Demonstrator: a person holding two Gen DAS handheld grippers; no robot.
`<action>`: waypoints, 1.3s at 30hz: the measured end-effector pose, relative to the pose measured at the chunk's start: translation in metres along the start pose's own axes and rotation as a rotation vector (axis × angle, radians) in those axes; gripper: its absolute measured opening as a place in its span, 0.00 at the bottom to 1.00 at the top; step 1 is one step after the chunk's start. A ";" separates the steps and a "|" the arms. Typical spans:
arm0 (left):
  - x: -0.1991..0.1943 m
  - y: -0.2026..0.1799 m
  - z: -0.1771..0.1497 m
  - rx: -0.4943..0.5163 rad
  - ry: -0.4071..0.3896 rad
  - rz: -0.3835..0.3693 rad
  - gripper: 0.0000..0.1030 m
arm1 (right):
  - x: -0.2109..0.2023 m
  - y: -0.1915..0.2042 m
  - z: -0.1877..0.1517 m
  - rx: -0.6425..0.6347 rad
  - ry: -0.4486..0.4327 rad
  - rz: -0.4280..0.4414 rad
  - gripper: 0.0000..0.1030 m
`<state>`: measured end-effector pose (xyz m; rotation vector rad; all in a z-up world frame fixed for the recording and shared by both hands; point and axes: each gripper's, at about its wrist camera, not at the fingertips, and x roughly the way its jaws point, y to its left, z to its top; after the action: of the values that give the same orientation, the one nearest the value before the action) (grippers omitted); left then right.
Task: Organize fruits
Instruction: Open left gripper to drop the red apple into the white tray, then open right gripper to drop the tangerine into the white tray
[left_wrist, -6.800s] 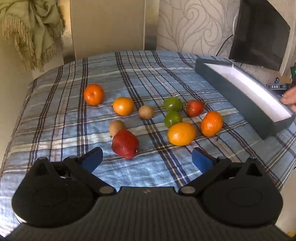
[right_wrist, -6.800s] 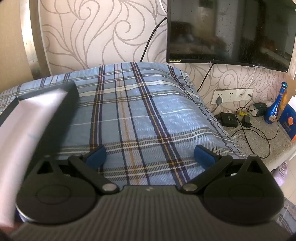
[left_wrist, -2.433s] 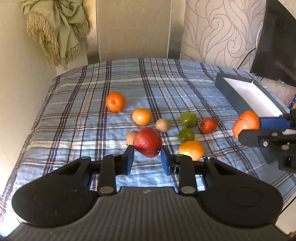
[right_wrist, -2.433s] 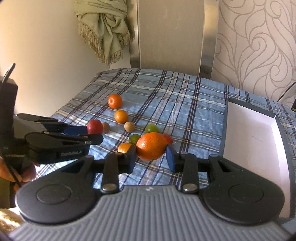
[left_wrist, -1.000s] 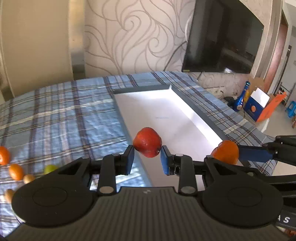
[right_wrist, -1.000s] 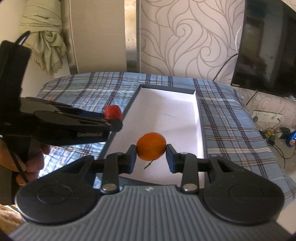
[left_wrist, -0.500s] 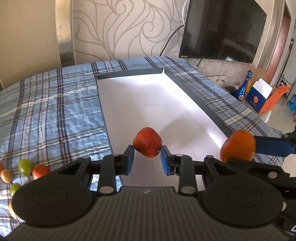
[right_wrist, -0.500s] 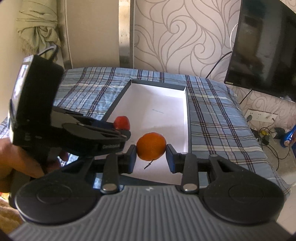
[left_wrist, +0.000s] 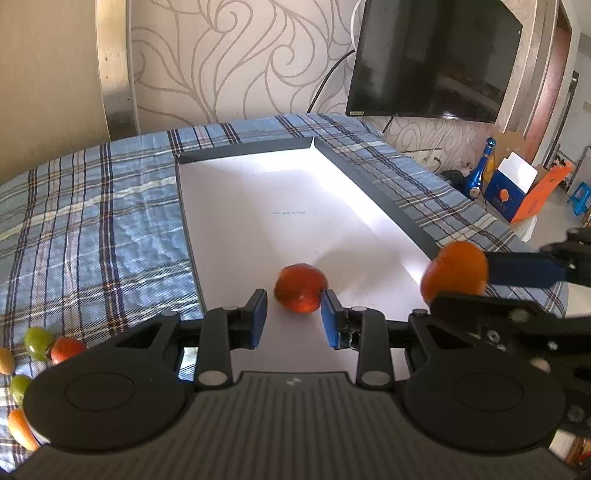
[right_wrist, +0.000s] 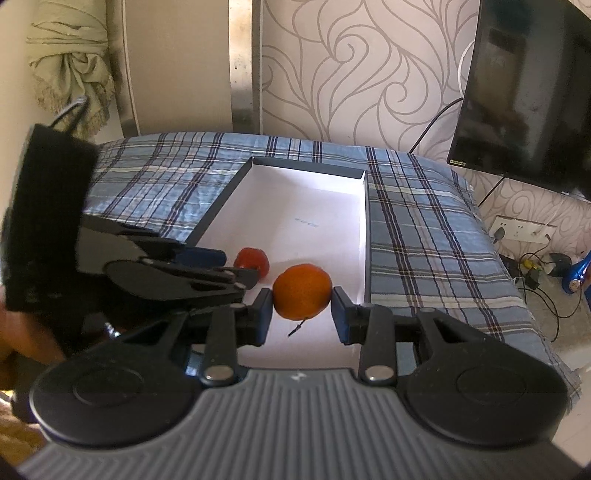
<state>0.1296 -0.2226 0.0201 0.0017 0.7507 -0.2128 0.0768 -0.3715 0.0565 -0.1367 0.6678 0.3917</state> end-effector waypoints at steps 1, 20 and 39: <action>-0.002 0.000 0.000 0.005 -0.006 0.001 0.36 | 0.001 -0.001 0.001 0.002 -0.003 0.000 0.36; -0.055 0.018 -0.015 -0.019 -0.124 0.063 0.48 | 0.078 -0.025 0.030 0.100 0.027 0.067 0.37; -0.070 0.044 -0.028 -0.090 -0.097 0.154 0.59 | 0.133 -0.033 0.055 0.058 0.110 0.051 0.37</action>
<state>0.0699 -0.1636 0.0436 -0.0360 0.6593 -0.0317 0.2169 -0.3468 0.0157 -0.0862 0.7914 0.4154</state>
